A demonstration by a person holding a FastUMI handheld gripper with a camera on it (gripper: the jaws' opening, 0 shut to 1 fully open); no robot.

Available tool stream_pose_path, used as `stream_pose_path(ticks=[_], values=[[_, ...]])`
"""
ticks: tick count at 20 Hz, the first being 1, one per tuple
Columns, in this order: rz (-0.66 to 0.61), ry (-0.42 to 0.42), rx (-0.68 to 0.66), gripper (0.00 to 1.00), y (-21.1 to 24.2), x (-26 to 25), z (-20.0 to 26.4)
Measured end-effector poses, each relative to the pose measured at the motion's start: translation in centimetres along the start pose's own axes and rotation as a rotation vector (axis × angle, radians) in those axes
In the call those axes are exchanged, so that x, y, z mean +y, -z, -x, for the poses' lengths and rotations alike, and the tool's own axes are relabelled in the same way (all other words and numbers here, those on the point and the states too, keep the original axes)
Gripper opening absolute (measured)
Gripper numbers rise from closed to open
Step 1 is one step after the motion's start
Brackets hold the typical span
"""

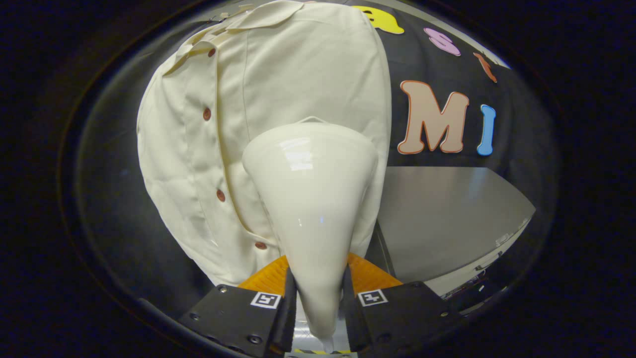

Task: Iron the clothes twice with a garment steamer, once on the left side and once on the right side.

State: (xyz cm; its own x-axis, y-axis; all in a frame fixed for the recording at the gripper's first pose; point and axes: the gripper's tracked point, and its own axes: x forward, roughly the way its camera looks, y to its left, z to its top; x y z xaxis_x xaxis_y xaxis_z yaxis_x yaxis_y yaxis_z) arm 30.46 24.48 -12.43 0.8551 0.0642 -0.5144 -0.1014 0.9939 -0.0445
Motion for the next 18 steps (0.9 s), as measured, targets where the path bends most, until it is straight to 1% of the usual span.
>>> stream_pose_path(ticks=[7, 10, 14, 18], values=[[0.027, -0.001, 0.105, 0.42, 5.3, 0.0, -2.7], [0.039, -0.005, 0.17, 0.42, 8.1, -0.1, -3.9], [0.04, 0.011, 0.247, 0.42, 11.4, -1.0, -5.1], [0.039, 0.026, 0.294, 0.42, 14.5, -1.0, -6.7]])
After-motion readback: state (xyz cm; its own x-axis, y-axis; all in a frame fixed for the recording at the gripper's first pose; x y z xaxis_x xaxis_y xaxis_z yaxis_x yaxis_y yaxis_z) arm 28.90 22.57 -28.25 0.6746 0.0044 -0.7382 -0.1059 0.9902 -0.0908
